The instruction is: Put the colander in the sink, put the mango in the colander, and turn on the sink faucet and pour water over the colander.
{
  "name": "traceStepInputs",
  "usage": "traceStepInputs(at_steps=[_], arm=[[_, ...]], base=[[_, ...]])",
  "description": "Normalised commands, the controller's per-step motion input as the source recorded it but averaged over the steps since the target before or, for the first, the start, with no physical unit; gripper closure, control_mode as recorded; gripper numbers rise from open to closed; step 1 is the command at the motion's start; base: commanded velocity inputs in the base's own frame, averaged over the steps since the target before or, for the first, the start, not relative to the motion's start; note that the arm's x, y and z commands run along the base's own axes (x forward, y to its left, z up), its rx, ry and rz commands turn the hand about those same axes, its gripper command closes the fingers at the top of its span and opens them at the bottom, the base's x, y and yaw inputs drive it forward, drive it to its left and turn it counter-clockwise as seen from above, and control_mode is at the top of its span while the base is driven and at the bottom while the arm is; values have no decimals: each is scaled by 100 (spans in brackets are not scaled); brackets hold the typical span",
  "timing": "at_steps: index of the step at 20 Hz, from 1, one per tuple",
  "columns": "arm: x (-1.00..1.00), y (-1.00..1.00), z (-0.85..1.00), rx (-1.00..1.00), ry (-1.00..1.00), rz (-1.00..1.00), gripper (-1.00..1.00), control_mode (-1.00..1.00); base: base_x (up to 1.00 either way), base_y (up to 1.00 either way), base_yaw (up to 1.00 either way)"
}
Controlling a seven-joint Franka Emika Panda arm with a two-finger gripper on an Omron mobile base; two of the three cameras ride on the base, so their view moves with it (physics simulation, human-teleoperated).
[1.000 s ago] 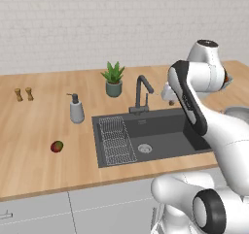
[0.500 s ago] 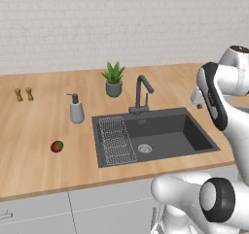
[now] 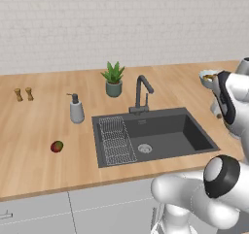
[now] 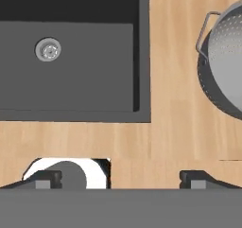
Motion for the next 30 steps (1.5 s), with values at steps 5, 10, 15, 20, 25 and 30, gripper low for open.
traceStepInputs(at_steps=[5, 10, 15, 20, 25, 30], arm=[[0, -65, -50, -11, 0, 0, -100, -100], [3, -52, -31, -11, 0, 0, -100, -100], [21, -48, -11, -4, 0, 0, -100, -100], [29, -37, -12, 0, 0, 0, -100, -100], [33, -25, -11, 0, 0, 1, -100, -100], [25, -20, -21, 0, 0, 4, -100, -100]], base=[[0, 0, 0], [0, 0, 0], [0, 0, 0], [0, 0, 0], [0, 0, 0], [0, 0, 0]])
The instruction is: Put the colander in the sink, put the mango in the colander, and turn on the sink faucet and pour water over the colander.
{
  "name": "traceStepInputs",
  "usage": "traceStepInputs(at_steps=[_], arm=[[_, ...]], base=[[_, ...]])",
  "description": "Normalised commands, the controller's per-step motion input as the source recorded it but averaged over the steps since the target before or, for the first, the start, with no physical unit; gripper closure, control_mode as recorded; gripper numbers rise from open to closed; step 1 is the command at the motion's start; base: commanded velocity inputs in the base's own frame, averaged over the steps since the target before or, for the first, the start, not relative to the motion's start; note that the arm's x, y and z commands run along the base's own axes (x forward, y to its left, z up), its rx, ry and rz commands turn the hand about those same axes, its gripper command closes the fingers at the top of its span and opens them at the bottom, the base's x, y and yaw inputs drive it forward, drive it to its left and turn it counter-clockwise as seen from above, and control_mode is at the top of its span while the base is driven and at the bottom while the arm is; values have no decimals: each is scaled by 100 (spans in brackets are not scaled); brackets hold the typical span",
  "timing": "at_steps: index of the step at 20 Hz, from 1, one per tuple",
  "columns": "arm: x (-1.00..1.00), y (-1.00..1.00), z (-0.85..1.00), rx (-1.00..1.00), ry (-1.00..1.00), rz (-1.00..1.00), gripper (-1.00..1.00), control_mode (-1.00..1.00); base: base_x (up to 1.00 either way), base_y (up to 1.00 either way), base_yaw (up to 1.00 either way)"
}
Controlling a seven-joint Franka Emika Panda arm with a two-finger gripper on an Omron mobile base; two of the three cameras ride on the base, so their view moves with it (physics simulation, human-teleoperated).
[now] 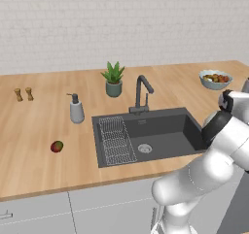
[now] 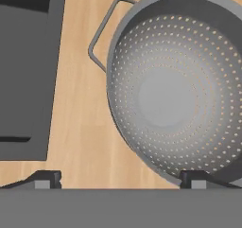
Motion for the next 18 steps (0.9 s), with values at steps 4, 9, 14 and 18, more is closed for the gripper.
traceStepInputs(at_steps=[4, 9, 14, 18], arm=[[12, -8, -35, 0, 3, 5, -100, -100], [23, -8, -28, 0, 1, 9, -100, -100], [21, -12, -12, 0, 0, 8, -100, -100], [25, -16, -13, 0, 0, 7, -100, -100]], base=[[0, 0, 0], [0, 0, 0], [0, 0, 0], [0, 0, 0]])
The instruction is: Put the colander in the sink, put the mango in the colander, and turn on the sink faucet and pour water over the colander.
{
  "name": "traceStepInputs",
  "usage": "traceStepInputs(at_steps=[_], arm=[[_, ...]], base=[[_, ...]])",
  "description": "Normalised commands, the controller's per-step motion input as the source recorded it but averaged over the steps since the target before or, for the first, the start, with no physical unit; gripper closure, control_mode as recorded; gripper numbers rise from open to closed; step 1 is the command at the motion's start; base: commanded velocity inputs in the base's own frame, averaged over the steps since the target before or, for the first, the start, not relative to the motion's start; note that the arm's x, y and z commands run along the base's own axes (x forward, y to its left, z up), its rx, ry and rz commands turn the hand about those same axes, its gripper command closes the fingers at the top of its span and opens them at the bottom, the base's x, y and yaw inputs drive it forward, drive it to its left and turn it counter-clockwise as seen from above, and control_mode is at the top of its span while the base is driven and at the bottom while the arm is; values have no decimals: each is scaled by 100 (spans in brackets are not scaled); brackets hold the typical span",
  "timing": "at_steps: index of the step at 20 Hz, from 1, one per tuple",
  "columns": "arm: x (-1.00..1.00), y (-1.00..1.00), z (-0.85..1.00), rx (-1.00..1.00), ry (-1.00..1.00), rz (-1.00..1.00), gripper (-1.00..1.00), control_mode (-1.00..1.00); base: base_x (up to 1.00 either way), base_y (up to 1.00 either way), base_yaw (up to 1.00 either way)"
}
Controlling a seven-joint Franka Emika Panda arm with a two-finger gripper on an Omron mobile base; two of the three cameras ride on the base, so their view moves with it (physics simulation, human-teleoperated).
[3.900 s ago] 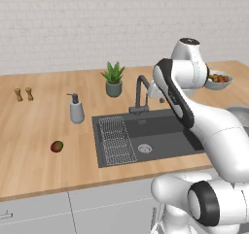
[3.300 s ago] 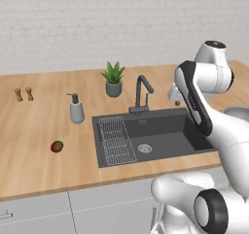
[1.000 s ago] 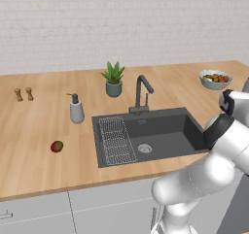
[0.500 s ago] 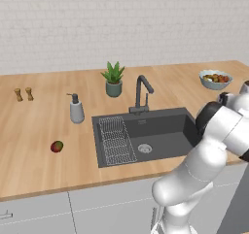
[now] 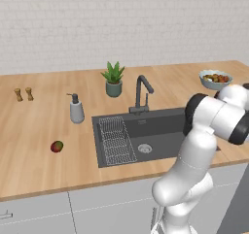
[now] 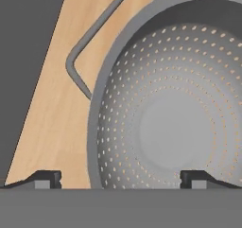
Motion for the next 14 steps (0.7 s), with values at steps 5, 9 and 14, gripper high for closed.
traceStepInputs(at_steps=[5, 9, 14], arm=[[9, -4, -14, 0, 0, 6, 100, -100], [0, 12, -6, 0, 0, 5, 100, -100], [-14, 38, 0, 0, 0, 5, 100, -100]], base=[[0, 0, 0], [0, 0, 0], [0, 0, 0]])
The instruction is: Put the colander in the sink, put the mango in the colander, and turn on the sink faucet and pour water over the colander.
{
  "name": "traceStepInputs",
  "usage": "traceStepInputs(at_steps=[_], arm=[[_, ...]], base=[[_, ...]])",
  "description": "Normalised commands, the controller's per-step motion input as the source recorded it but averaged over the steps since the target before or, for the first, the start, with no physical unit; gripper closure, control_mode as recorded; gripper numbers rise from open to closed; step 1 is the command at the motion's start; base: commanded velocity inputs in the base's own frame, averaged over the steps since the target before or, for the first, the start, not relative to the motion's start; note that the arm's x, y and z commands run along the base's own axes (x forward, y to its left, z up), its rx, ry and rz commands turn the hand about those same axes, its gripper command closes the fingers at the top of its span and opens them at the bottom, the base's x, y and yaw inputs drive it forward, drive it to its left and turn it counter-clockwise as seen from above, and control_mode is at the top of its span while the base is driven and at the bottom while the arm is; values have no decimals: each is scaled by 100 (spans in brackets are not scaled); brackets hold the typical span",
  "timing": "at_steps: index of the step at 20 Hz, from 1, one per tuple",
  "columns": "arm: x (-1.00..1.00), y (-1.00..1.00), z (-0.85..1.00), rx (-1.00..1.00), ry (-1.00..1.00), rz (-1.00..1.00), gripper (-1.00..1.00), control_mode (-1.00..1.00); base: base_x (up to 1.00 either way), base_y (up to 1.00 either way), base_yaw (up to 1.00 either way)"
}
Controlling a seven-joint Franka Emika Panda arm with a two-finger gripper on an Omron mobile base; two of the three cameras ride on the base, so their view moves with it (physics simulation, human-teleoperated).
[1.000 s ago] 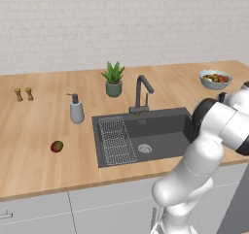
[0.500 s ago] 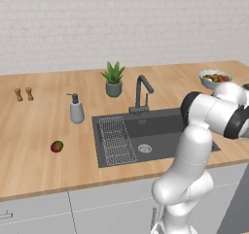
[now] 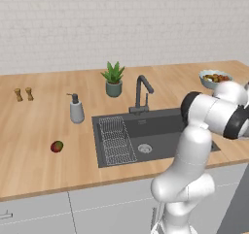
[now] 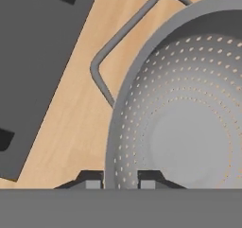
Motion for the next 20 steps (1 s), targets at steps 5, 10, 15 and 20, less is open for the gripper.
traceStepInputs(at_steps=[5, 10, 15, 20], arm=[[-23, 80, 0, 0, -2, 12, 100, -100], [-8, 100, 0, 0, -11, 20, 100, -100], [0, 100, 0, 0, -18, 36, 100, -100], [1, 100, 0, 0, -17, 41, 100, -100]], base=[[0, 0, 0], [0, 0, 0], [0, 0, 0], [0, 0, 0]])
